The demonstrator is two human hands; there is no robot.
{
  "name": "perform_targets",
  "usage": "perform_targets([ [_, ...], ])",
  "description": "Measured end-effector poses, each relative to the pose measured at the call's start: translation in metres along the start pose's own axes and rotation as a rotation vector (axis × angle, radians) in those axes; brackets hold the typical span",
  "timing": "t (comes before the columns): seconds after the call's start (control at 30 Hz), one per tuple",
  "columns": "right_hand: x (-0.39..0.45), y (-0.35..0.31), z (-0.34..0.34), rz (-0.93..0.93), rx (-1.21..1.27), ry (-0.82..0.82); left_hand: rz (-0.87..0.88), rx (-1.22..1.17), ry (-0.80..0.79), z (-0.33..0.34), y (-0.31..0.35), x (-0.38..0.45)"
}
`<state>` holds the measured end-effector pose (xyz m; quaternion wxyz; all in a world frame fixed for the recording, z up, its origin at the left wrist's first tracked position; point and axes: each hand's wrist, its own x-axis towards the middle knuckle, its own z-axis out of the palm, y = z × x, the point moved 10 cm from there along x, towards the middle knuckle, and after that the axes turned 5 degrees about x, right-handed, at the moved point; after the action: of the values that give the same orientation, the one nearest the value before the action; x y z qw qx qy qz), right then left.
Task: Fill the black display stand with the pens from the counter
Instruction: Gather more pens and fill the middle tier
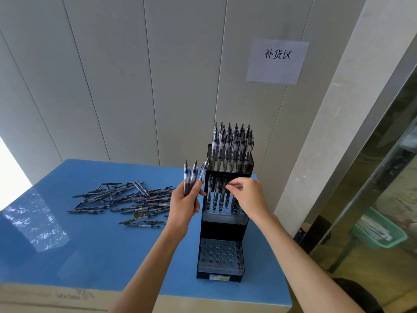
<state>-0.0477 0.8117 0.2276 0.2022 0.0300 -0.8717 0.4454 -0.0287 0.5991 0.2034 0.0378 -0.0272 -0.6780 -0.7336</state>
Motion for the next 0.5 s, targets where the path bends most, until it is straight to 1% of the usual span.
perform_targets([
  [0.07, 0.0, -0.006, -0.009, 0.003, 0.034, 0.016, 0.024, 0.003, 0.001, 0.006, 0.005, -0.001],
  [0.1, 0.0, -0.011, -0.013, 0.017, 0.094, 0.018, 0.034, 0.008, 0.004, 0.009, 0.006, 0.0],
  [0.2, -0.001, -0.026, -0.018, 0.114, 0.371, -0.031, 0.039, 0.034, 0.019, 0.018, 0.006, 0.0],
  [0.27, -0.003, -0.037, -0.019, 0.146, 0.488, -0.07, 0.056, 0.061, 0.012, 0.028, 0.008, -0.001],
  [0.4, -0.004, -0.039, -0.025, 0.174, 0.54, -0.06, 0.079, 0.077, -0.038, 0.044, 0.011, -0.006],
  [0.5, -0.007, -0.026, -0.026, 0.243, 0.646, -0.012, 0.085, 0.115, -0.097, 0.05, 0.013, -0.01],
])
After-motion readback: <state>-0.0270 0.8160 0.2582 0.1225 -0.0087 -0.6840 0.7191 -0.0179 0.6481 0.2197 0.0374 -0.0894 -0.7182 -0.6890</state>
